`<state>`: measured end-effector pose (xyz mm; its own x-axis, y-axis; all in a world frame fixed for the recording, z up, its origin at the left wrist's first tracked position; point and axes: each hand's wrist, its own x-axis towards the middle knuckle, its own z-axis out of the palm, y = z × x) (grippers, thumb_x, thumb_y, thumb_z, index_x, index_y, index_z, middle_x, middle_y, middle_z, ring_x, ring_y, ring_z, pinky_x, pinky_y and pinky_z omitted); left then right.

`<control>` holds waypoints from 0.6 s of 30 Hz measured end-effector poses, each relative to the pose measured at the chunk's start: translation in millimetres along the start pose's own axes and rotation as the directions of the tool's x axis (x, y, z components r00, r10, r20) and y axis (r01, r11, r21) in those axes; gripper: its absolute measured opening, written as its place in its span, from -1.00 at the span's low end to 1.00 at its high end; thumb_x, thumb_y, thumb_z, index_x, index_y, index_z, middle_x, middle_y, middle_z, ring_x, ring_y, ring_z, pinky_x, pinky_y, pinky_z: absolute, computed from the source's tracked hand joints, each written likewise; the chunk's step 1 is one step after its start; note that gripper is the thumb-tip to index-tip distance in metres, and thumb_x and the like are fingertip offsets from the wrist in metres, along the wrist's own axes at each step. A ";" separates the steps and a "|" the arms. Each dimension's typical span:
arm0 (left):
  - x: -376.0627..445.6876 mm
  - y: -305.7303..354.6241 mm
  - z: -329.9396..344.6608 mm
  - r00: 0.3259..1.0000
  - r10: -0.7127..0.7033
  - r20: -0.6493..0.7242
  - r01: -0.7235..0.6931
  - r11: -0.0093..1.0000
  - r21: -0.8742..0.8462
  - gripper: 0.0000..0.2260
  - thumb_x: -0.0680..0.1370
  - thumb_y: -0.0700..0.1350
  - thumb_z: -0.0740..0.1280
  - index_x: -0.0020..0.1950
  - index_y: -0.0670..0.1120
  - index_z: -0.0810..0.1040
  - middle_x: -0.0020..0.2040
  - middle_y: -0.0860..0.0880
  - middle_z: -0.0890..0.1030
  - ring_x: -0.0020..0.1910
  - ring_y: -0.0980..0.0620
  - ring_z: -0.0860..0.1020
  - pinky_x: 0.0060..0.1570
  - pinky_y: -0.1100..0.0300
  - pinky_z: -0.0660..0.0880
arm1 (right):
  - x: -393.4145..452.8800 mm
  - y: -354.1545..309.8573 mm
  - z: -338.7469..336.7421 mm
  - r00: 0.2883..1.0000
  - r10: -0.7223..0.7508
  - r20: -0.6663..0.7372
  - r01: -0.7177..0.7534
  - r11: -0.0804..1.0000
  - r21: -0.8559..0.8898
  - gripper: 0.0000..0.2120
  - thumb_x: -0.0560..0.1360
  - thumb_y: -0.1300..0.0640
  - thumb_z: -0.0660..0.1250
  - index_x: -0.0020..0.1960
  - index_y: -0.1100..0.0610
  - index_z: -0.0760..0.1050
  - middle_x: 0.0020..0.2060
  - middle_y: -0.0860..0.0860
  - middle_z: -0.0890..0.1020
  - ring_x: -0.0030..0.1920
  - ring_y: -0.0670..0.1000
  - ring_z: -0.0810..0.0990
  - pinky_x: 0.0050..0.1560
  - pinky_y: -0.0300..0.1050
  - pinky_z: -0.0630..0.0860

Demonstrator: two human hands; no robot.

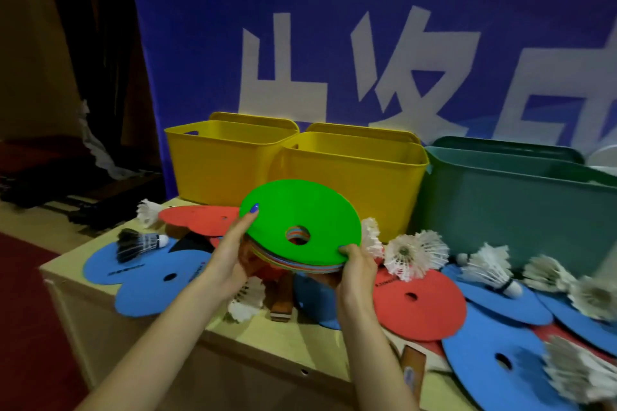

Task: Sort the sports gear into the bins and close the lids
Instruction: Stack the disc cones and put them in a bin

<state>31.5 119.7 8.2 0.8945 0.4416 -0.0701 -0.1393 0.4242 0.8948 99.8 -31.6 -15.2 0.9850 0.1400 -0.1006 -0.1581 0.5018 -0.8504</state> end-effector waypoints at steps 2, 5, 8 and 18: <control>-8.8 -2.7 11.7 0.993 -0.054 0.101 0.067 0.989 -0.131 -0.61 0.39 0.12 0.33 0.15 -0.03 0.58 0.02 -0.08 0.69 -0.10 -0.09 0.66 -0.27 0.06 0.63 | -1.0 -16.2 -6.0 0.997 -0.076 0.024 0.077 0.996 -0.035 -0.79 0.46 0.38 0.15 -0.26 0.14 0.41 -0.35 0.07 0.50 -0.18 0.12 0.46 -0.11 0.35 0.46; -15.4 -2.1 26.3 0.977 -0.045 0.209 0.085 0.979 -0.186 -0.57 0.25 0.22 0.35 -0.04 -0.01 0.70 -0.02 -0.10 0.70 -0.17 -0.09 0.68 -0.37 0.01 0.62 | -4.3 -40.5 -11.9 0.987 -0.149 0.061 0.154 0.983 -0.102 -0.83 0.39 0.30 0.22 -0.32 0.11 0.33 -0.46 -0.03 0.43 -0.25 0.07 0.41 -0.09 0.40 0.44; -15.3 0.4 38.4 0.967 -0.051 0.249 0.108 0.969 -0.221 -0.57 0.28 0.31 0.24 -0.24 0.03 0.73 -0.13 -0.07 0.71 -0.25 -0.09 0.69 -0.43 -0.01 0.60 | -10.4 -57.1 -18.0 0.984 -0.151 0.097 0.169 0.961 -0.218 -0.84 0.40 0.29 0.21 -0.29 0.10 0.29 -0.39 0.01 0.38 -0.28 0.04 0.38 -0.19 0.12 0.40; -17.3 7.1 54.9 0.933 -0.015 0.360 0.134 0.942 -0.308 -0.56 0.04 0.18 0.45 -0.20 -0.03 0.74 -0.07 -0.12 0.71 -0.23 -0.14 0.68 -0.39 -0.07 0.60 | -9.1 -75.6 -16.8 0.957 -0.180 0.228 0.253 0.902 -0.349 -0.53 0.50 0.28 0.22 0.39 0.15 0.26 0.25 0.14 0.49 0.21 0.12 0.51 0.17 0.01 0.49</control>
<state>38.3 71.7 39.9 0.9894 0.1210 0.0796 -0.1420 0.7022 0.6977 104.0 -85.2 41.3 0.9554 0.2382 0.1744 0.1301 0.1904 -0.9730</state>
